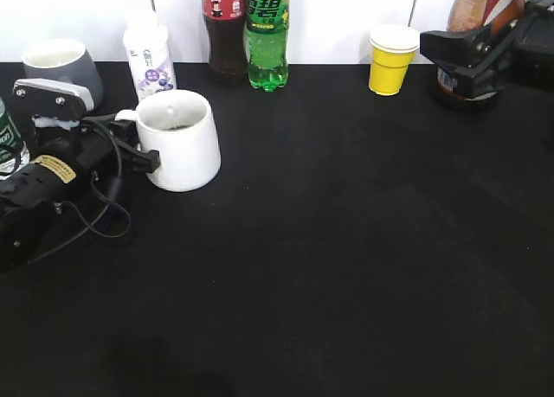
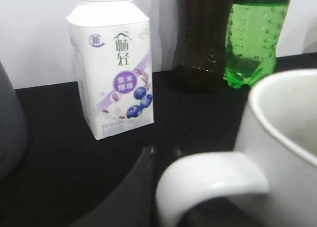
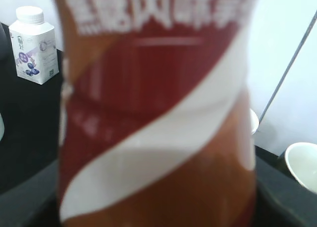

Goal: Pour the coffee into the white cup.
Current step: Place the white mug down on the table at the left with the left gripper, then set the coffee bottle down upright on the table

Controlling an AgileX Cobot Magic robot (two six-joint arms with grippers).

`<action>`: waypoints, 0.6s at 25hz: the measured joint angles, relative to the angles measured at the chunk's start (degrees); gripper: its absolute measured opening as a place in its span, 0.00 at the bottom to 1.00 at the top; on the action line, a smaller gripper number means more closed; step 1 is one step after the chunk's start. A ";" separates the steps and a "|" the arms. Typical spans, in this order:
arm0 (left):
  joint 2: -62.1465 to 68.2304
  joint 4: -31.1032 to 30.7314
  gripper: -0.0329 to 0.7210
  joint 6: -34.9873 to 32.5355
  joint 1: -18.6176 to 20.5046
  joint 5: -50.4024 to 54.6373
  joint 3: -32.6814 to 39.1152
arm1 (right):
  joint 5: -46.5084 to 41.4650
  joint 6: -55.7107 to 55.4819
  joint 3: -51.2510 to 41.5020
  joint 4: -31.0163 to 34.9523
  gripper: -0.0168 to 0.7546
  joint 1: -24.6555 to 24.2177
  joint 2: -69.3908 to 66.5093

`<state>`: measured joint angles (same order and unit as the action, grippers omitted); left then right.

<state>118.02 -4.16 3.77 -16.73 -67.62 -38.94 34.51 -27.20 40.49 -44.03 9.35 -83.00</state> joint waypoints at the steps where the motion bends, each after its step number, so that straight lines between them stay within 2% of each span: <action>1: 0.00 0.07 0.27 0.22 0.00 -0.15 0.01 | 0.00 0.00 0.00 0.84 0.69 0.00 0.00; 3: -0.55 0.31 0.39 0.42 0.00 -0.56 0.72 | 0.00 0.00 0.00 2.47 0.69 0.00 0.00; 7: -4.46 0.10 0.41 0.62 0.00 -1.49 6.68 | -0.12 0.43 0.00 5.06 0.69 0.00 -0.17; 11: -11.21 0.00 0.41 0.67 0.00 -1.55 13.80 | -0.03 10.16 0.00 17.91 0.69 0.00 -5.51; 15: -18.40 -0.16 0.41 0.72 0.00 -1.60 19.47 | 11.19 20.74 0.00 30.75 0.69 0.00 -19.10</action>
<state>99.62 -4.33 4.49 -16.73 -69.22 -19.47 45.70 -6.46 40.49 -13.28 9.35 -102.11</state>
